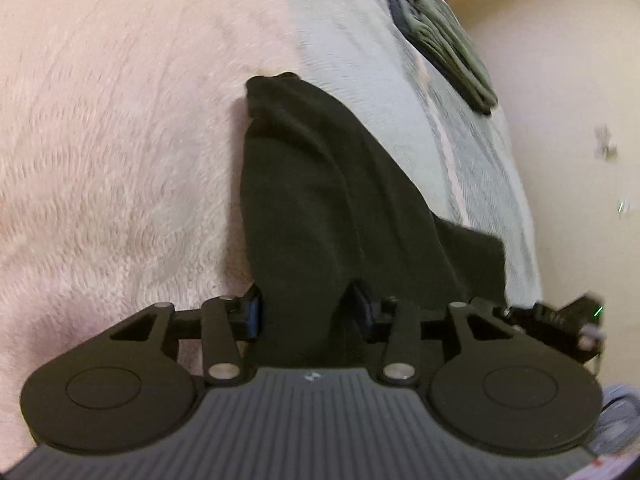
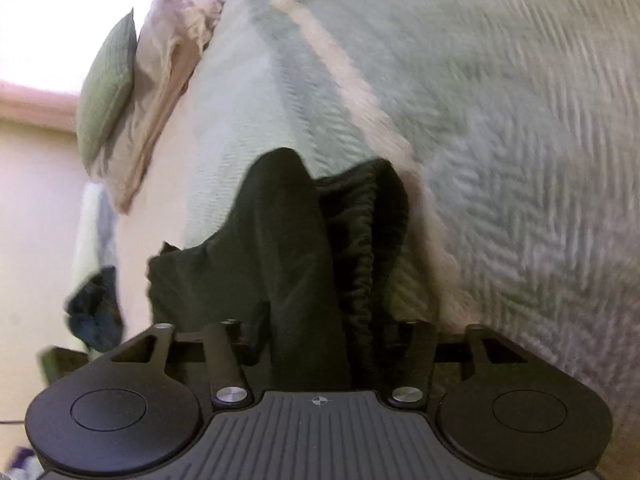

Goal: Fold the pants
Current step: 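Grasp the trouser square with both grippers and lift it off the bed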

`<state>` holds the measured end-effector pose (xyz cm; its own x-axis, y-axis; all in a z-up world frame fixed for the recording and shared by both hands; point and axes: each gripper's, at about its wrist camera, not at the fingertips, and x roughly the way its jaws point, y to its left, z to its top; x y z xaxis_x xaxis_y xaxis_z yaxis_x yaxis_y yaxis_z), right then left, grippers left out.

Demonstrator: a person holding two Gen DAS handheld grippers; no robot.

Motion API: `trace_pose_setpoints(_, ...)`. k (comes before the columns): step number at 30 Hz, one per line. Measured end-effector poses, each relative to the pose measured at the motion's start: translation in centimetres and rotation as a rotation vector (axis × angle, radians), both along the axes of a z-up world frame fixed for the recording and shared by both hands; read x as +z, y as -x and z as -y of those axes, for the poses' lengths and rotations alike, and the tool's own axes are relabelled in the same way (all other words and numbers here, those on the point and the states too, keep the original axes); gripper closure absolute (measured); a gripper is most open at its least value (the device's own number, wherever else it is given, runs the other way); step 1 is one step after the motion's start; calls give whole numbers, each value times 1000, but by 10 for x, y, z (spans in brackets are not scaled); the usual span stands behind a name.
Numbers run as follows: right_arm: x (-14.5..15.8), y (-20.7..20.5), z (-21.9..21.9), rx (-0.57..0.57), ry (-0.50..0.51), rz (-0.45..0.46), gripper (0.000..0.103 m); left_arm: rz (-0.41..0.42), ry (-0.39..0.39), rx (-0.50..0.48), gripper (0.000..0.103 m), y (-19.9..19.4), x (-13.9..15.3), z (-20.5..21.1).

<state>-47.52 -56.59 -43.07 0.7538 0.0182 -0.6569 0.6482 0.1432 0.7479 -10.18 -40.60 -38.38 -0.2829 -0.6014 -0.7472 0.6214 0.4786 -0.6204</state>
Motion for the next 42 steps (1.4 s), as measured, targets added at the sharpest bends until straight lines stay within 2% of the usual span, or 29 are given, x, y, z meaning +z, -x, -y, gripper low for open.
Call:
trace_pose_setpoints(2,-8,3,4,-22,-32,38,53,1,4,31,68,2,5,2)
trace_pose_setpoints(3,-5,1,6,-3,-21,38,60,16,1,55,75,5,12,3)
trace_pose_setpoints(5,10,-3,11,53,7,33,65,32,-10,106,81,13,30,2)
trace_pose_setpoints(6,21,-4,15,84,29,32,67,79,-3,104,82,22,45,5)
trace_pose_setpoints(8,38,-6,24,112,58,38,67,161,31,84,83,37,77,12)
trace_pose_setpoints(11,62,6,53,81,98,94,68,221,120,87,83,51,115,35)
trace_pose_setpoints(13,76,12,77,77,123,118,67,251,146,77,83,57,126,68)
trace_pose_setpoints(16,88,16,124,67,145,114,67,251,149,59,83,51,123,121)
trace_pose_setpoints(21,98,19,220,1,170,76,67,285,172,28,83,54,122,243)
trace_pose_setpoints(26,122,13,329,-46,237,84,67,289,260,1,83,33,135,373)
trace_pose_setpoints(33,155,-22,467,-67,334,121,67,351,322,-28,83,-8,166,526)
trace_pose_setpoints(38,151,-32,523,-72,354,109,67,388,292,-56,82,-24,159,592)
trace_pose_setpoints(42,131,-40,547,-82,325,86,67,393,260,-77,82,-30,141,613)
